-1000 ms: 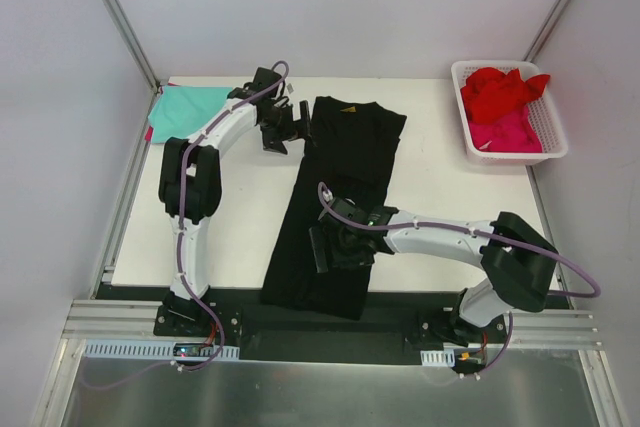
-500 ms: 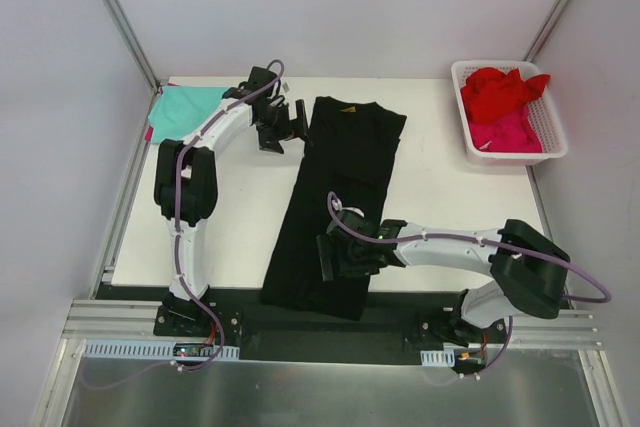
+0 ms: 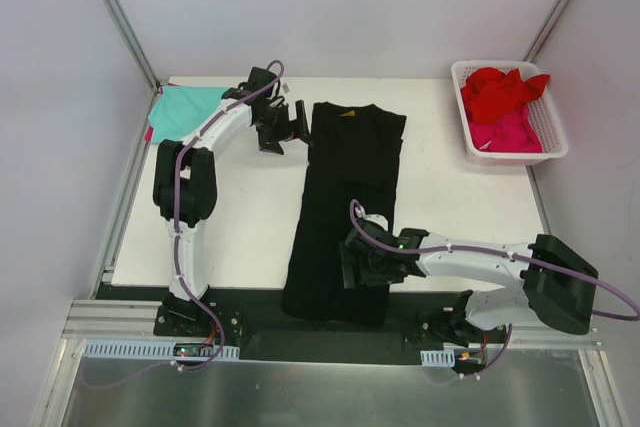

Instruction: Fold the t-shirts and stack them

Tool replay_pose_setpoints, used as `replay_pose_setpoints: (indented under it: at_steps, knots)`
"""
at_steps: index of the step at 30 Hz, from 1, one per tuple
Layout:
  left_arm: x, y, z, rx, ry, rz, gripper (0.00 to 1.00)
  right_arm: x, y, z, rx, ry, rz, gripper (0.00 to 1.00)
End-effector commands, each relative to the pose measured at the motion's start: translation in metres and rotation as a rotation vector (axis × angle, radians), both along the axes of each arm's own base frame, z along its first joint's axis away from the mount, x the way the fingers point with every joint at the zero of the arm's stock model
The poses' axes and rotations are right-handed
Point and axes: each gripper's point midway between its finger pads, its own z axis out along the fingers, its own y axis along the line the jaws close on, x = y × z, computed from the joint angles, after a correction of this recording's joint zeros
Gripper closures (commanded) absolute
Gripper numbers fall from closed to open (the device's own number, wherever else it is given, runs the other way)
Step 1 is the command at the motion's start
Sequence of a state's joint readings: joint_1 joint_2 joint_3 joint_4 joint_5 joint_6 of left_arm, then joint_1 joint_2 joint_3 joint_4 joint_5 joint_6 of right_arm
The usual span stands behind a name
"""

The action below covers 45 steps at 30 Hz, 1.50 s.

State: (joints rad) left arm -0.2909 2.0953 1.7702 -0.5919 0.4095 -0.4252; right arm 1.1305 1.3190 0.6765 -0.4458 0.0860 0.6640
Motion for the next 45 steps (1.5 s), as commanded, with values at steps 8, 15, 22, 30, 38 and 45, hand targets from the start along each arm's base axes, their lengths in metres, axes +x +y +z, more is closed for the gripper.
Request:
replay_pose_setpoints:
  at_steps: [8,15,22,30,38,45]
  knots:
    - [-0.004,-0.063,0.069,-0.138,-0.172,-0.244,0.01,0.014,-0.014,0.067,-0.019,-0.133,-0.005,0.02]
    - [0.025,-0.111,0.091,-0.376,-0.181,-0.365,0.01,0.011,-0.026,0.119,0.062,-0.253,-0.026,0.01]
    - [0.038,-0.131,0.050,-0.489,-0.079,-0.370,0.01,0.007,-0.057,0.142,0.126,-0.308,-0.084,0.00]
    - [0.051,-0.117,0.008,-0.422,-0.031,-0.269,0.01,0.004,-0.071,0.150,0.149,-0.317,-0.109,0.00]
    - [0.076,-0.090,-0.021,-0.341,-0.036,-0.147,0.01,0.000,-0.073,0.152,0.169,-0.306,-0.107,0.00]
    - [0.089,-0.082,-0.041,-0.301,-0.041,-0.102,0.01,-0.002,-0.078,0.155,0.176,-0.304,-0.116,0.00]
